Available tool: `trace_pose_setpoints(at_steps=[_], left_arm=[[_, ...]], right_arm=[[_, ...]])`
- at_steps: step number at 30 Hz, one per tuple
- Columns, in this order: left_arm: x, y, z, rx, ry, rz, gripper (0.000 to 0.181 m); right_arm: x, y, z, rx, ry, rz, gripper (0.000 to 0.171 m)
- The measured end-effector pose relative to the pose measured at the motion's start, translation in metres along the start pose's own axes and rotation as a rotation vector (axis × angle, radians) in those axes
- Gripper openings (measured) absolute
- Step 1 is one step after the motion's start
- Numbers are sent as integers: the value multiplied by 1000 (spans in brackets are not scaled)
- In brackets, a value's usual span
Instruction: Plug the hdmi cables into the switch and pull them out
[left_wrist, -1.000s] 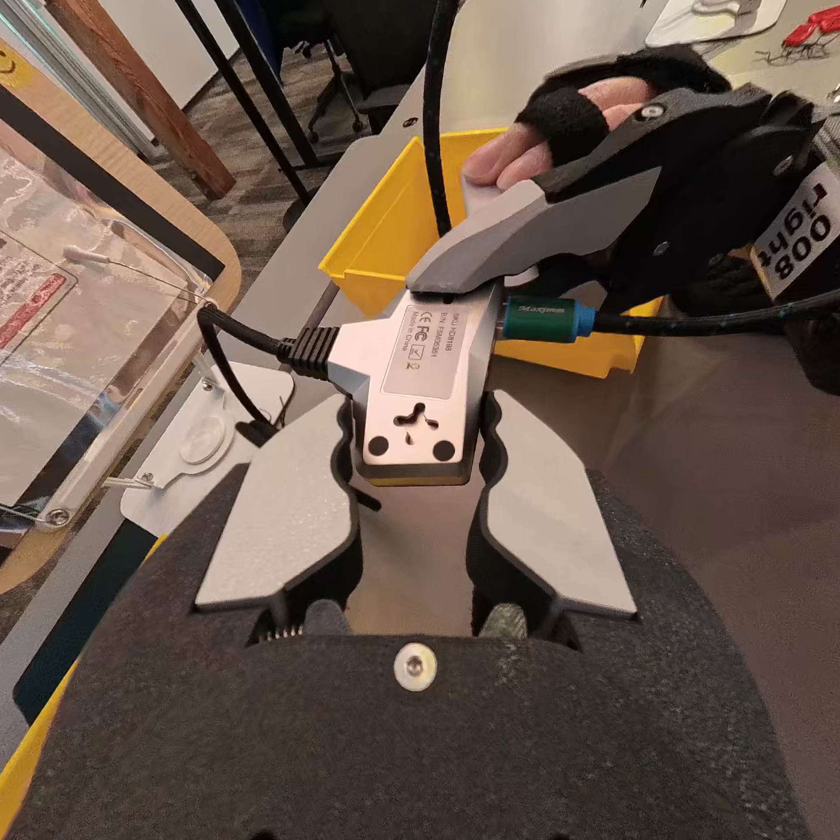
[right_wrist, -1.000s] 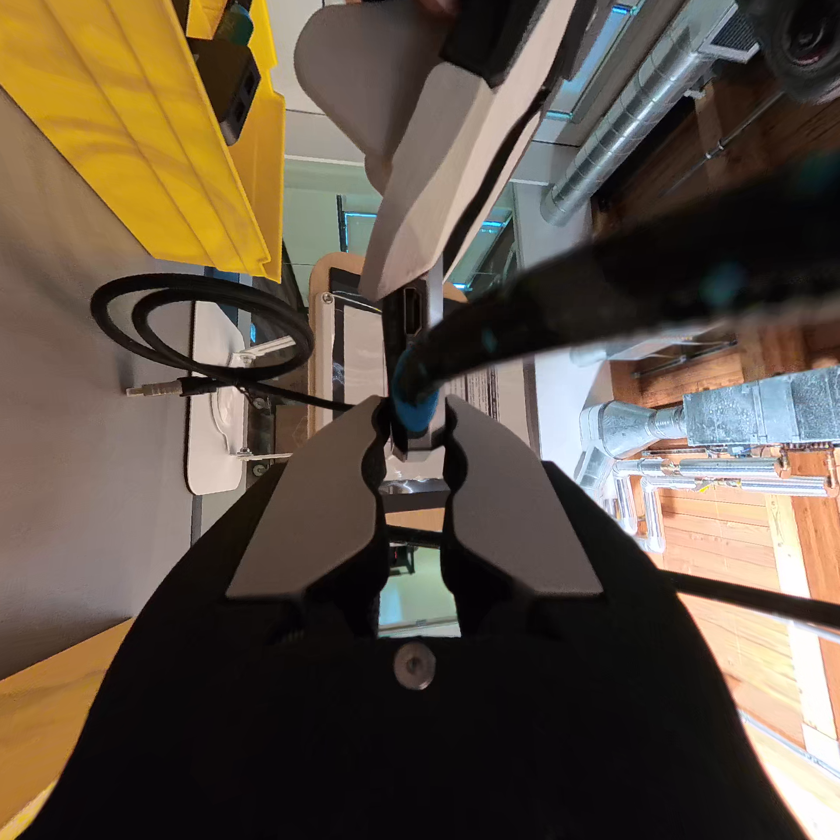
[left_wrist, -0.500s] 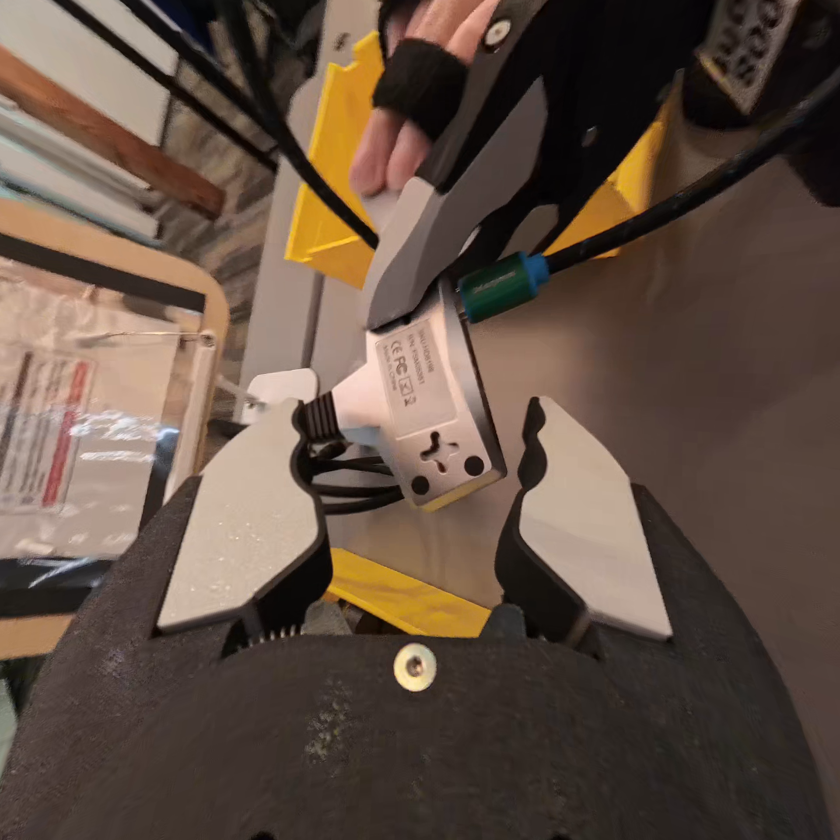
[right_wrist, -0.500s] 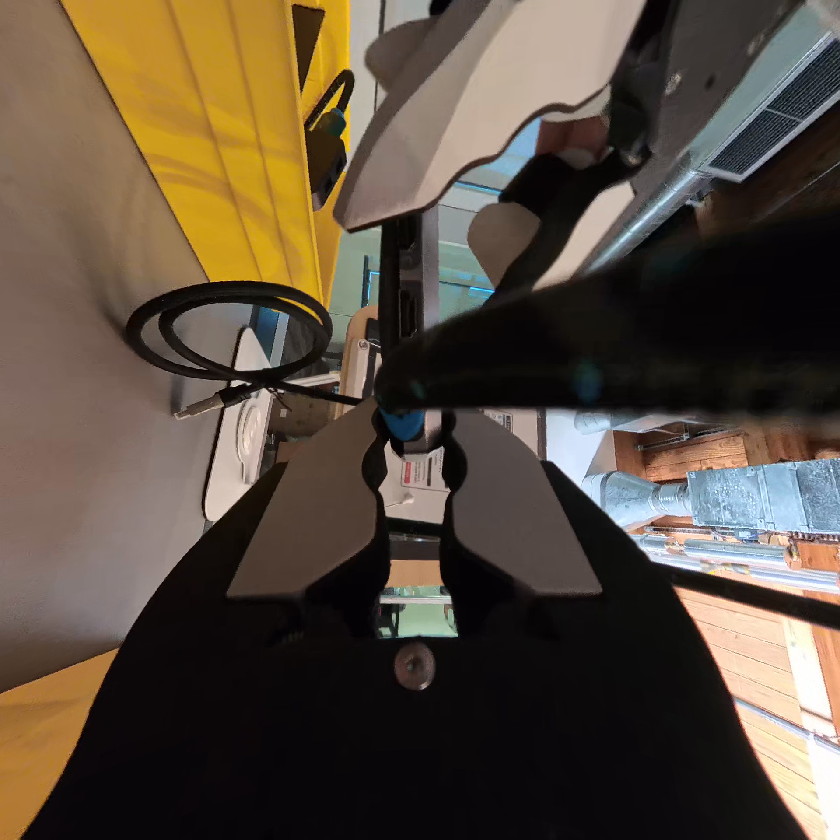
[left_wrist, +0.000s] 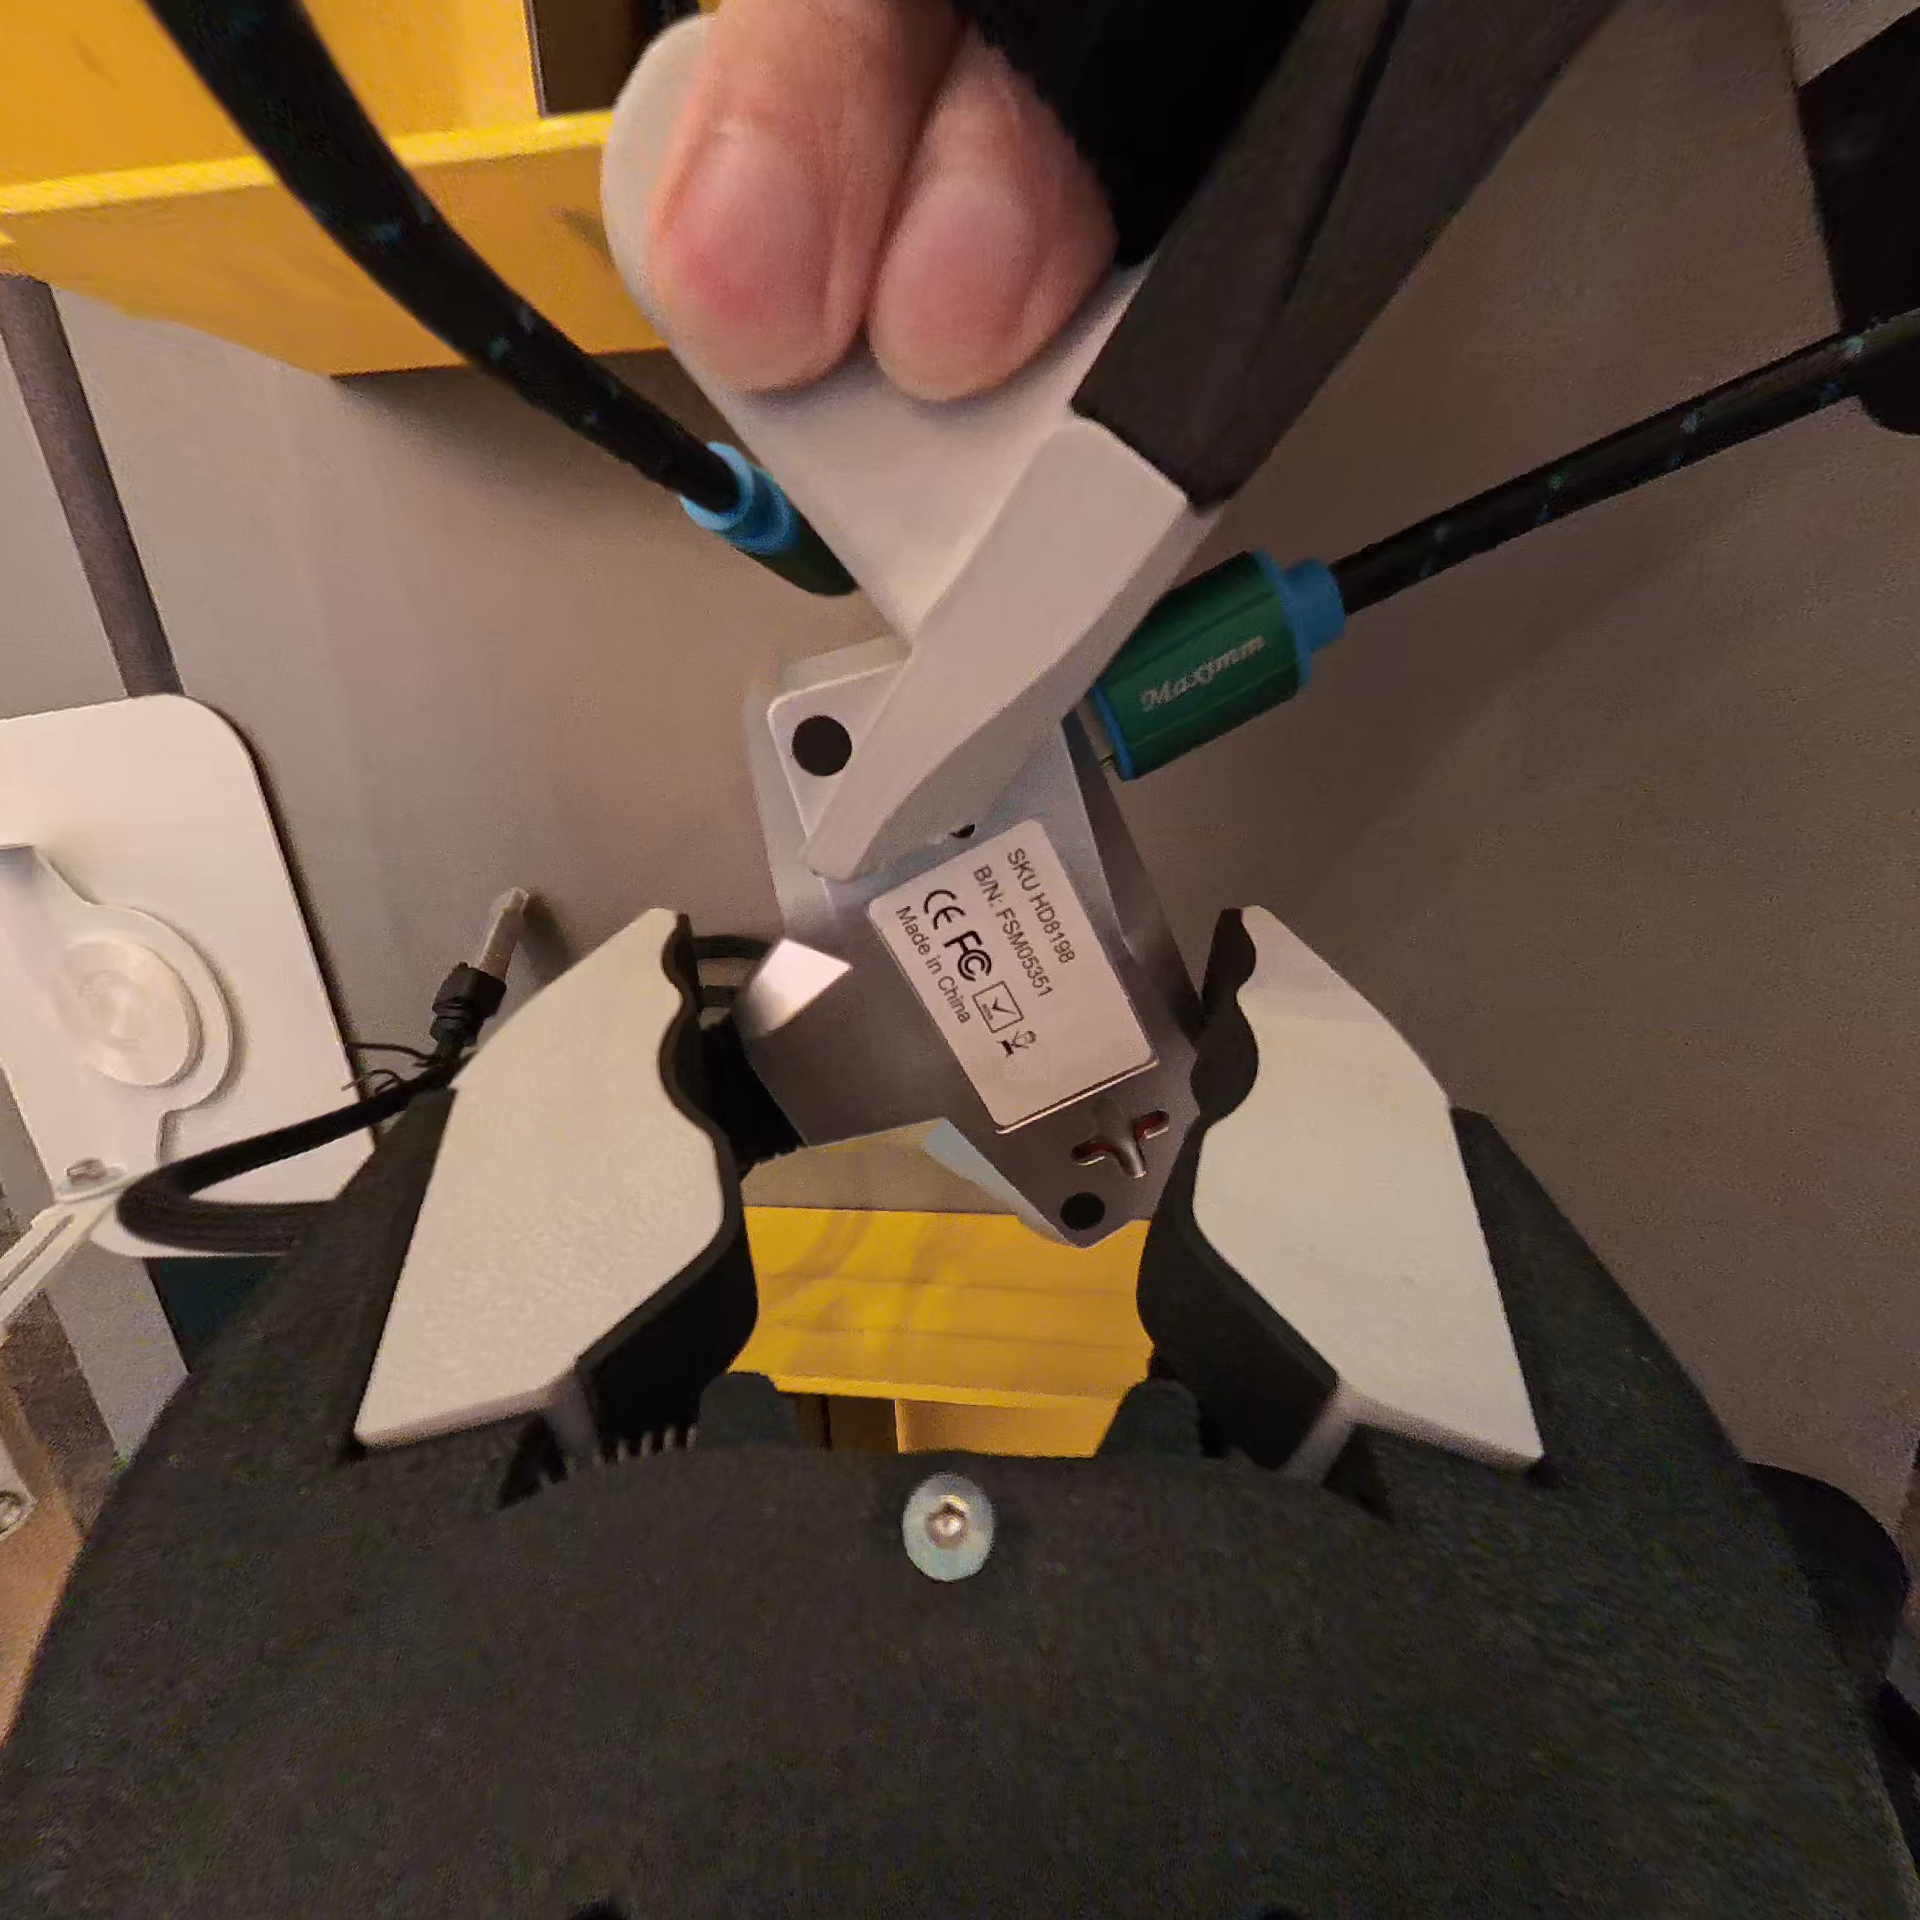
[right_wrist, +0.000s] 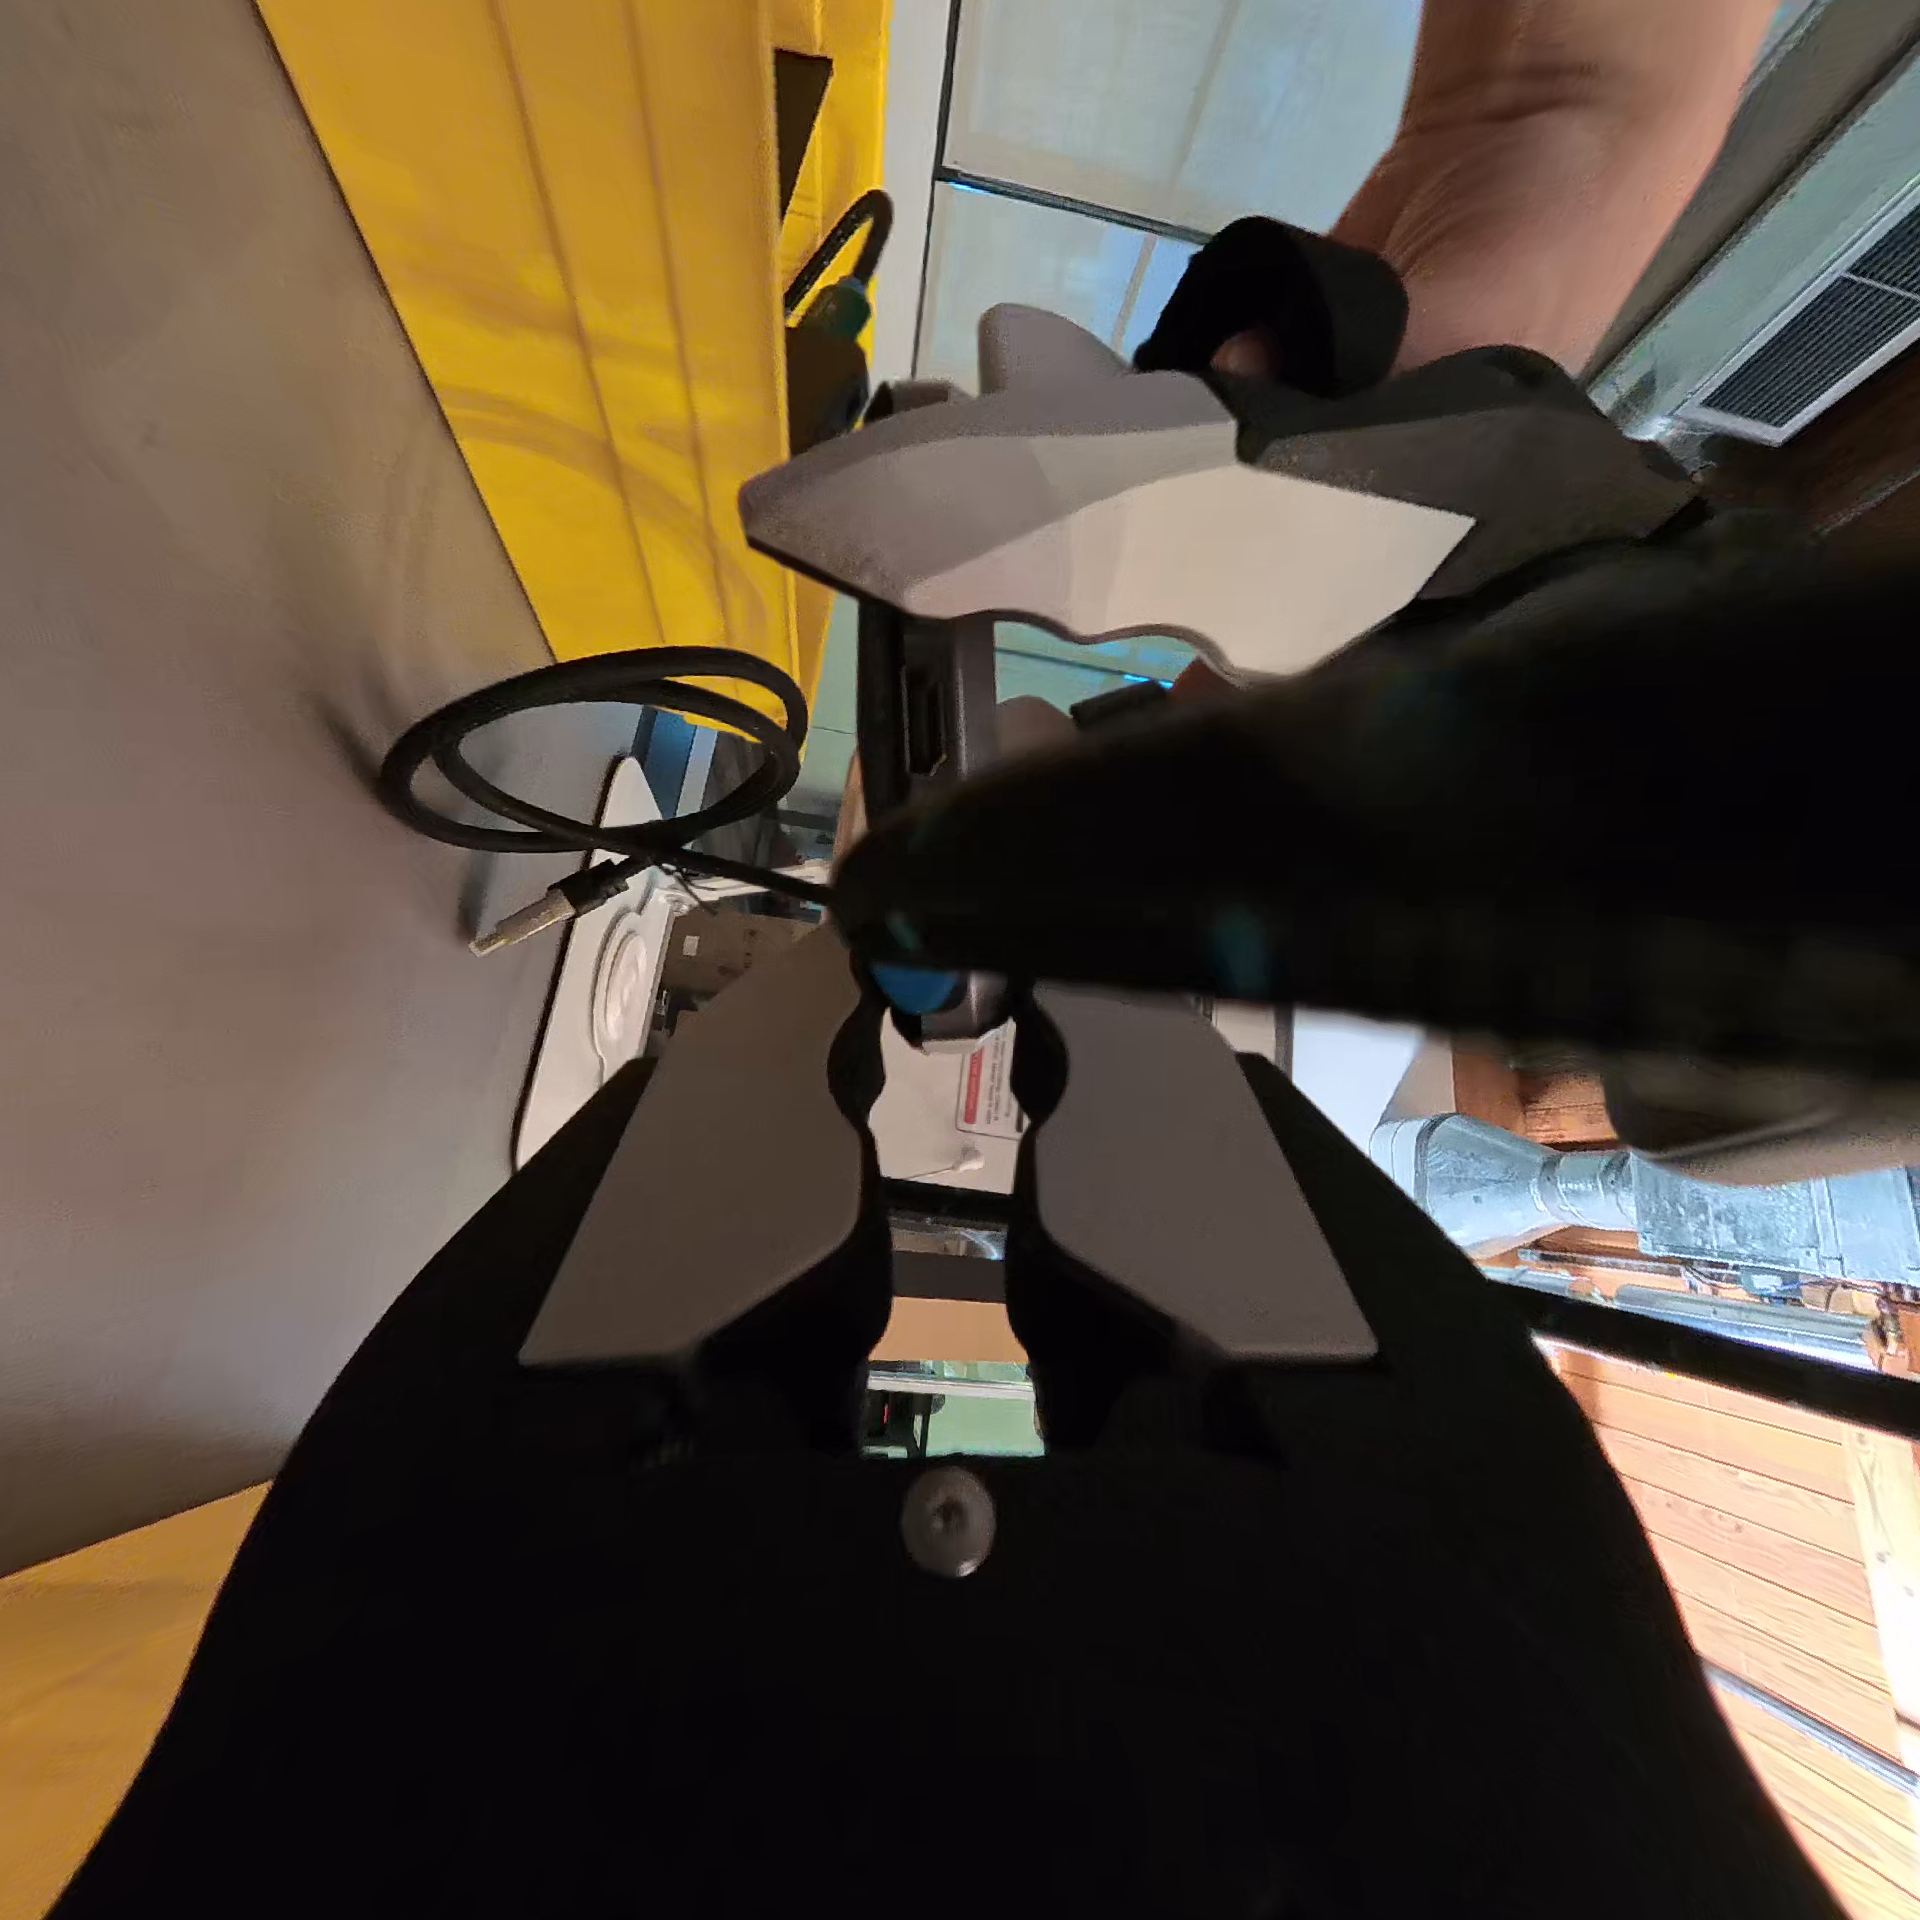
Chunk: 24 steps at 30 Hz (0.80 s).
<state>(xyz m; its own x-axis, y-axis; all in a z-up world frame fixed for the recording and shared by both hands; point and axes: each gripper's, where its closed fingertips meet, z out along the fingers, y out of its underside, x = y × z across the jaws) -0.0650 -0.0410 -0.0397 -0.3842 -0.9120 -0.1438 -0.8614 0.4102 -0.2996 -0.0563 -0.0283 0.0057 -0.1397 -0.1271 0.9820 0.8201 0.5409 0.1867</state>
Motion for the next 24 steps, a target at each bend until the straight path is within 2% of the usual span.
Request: trace_pose_setpoints(at_steps=[8, 14, 16, 17, 19, 21, 24], left_arm=[[4, 2, -2, 11, 7, -16, 91], [16, -7, -23, 177, 3, -20, 98], [15, -9, -27, 225, -49, -42, 102], [11, -9, -28, 244, -107, -63, 110], [-9, -4, -35, 265, -291, -115, 122], [-21, -1, -47, 344, -420, -203, 119], [-23, -1, -54, 507, -462, -382, 114]], right_arm=[[-2, -4, 2, 22, 2, 13, 21], [10, -3, -3, 55, 36, 60, 21], [13, -2, -3, 47, 44, 68, 21], [13, -1, -3, 37, 46, 67, 21], [12, 3, -2, 13, 46, 62, 21], [12, 9, 0, -19, 52, 71, 21], [16, 18, 2, -78, 72, 96, 21]])
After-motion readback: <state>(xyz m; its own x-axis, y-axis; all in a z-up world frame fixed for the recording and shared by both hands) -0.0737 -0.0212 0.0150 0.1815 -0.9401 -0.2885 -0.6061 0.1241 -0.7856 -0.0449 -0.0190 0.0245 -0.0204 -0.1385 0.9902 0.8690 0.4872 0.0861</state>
